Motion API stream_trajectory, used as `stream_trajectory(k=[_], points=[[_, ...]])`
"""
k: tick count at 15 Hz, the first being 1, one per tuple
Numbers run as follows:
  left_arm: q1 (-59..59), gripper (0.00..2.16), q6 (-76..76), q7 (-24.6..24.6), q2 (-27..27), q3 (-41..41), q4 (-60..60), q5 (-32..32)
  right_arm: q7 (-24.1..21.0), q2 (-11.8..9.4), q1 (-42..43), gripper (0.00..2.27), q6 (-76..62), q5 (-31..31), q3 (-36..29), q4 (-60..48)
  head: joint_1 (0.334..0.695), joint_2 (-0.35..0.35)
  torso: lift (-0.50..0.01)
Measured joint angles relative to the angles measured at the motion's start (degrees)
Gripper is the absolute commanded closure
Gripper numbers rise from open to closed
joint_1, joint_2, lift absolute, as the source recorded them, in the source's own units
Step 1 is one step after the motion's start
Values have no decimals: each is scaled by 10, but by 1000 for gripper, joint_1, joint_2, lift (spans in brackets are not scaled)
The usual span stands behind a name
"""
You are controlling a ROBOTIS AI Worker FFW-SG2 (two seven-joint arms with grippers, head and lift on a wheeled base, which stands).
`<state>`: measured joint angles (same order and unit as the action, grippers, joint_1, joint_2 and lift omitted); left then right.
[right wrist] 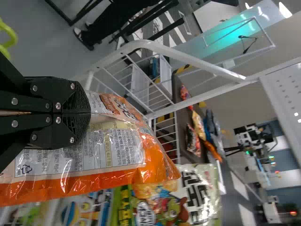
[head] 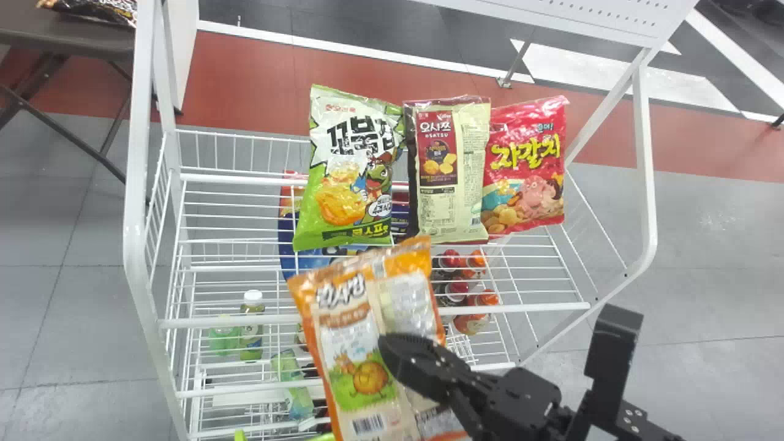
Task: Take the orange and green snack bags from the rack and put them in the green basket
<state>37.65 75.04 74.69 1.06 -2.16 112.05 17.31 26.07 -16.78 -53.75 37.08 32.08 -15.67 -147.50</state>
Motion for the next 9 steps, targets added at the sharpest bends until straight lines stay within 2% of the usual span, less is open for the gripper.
stream_trajectory(k=[5,9], points=[[0,2148,23,14,-3,-37,47,14,17,10,-11,2246,144,24,-19,8,695,-350,0],[0,2148,26,18,-4,-39,49,21,11,9,4,2246,183,19,27,27,695,-350,0]])
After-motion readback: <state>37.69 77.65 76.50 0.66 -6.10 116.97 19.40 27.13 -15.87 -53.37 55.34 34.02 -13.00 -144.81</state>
